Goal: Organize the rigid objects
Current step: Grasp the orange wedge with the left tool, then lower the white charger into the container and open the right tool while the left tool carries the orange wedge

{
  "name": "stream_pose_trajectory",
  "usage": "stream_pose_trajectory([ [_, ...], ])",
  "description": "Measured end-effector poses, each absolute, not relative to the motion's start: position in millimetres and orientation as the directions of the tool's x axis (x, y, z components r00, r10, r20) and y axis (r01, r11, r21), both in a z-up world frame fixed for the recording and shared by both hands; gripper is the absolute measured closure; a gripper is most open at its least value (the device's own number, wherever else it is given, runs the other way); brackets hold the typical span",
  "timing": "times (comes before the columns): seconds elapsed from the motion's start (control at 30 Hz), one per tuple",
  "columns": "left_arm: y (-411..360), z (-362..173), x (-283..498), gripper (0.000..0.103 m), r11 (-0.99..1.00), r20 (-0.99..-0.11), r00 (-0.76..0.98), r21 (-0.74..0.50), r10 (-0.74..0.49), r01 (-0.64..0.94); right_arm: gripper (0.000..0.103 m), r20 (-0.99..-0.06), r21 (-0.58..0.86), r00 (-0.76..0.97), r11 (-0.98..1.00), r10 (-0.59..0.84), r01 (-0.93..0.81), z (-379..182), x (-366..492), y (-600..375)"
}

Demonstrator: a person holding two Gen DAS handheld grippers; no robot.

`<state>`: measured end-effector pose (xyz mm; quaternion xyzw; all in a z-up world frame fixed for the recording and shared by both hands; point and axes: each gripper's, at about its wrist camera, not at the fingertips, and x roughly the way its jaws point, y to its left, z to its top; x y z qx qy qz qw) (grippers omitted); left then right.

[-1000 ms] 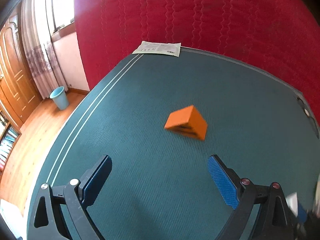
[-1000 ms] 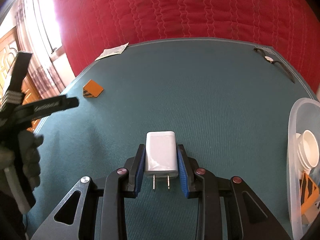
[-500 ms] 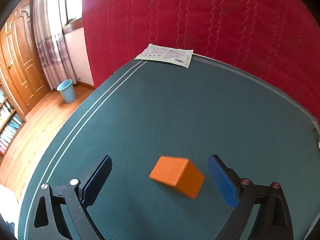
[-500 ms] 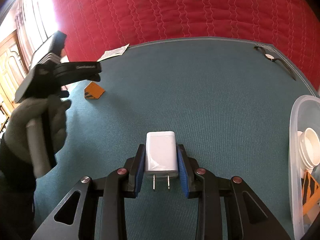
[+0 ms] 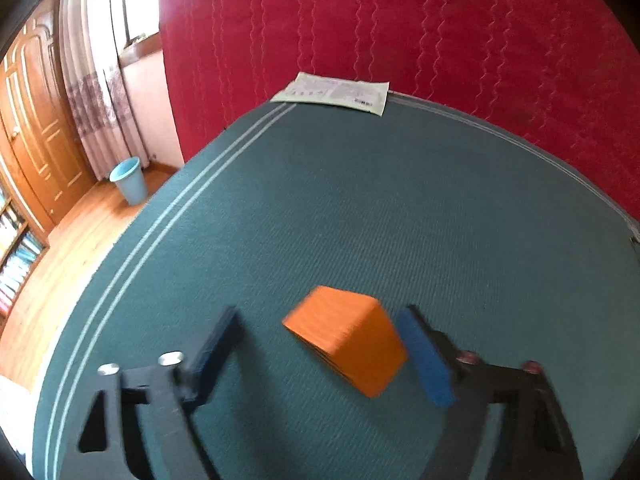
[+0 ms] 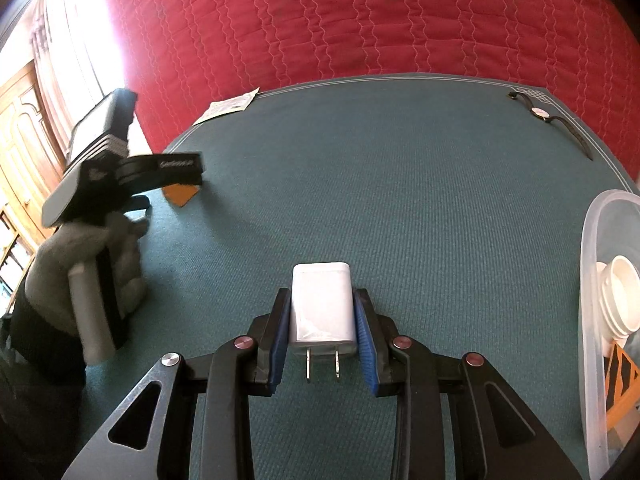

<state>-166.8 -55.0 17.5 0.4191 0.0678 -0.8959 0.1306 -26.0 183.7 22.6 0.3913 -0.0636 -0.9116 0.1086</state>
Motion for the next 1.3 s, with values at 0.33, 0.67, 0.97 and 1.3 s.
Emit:
stream_pose_trajectory([
  [0.33, -60.4, 19.3, -153.5, 0.068, -0.968, -0.744, -0.659, -0.071, -0.109, 0.239, 0.071, -0.700, 0.200, -0.670, -0.968, -0.248, 0.149, 22.8, -25.2, 182.8],
  [0.67, -49.7, 36.7, -124.1, 0.069, -0.978, -0.700, -0.714, -0.158, 0.015, 0.134, 0.071, -0.700, 0.200, -0.670, -0.968, -0.248, 0.149, 22.6, -24.3, 181.4],
  [0.97, -12.2, 43.9, -94.4, 0.069, -0.986, -0.661, -0.741, -0.166, 0.115, -0.005, 0.071, -0.697, 0.204, -0.673, -0.968, -0.247, 0.145, 22.5, -23.3, 182.4],
  [1.3, 18.3, 38.4, -80.6, 0.069, -0.986, -0.672, -0.724, -0.154, 0.156, -0.069, 0.071, -0.665, 0.206, -0.714, -0.973, -0.219, 0.107, 29.3, -19.2, 191.4],
])
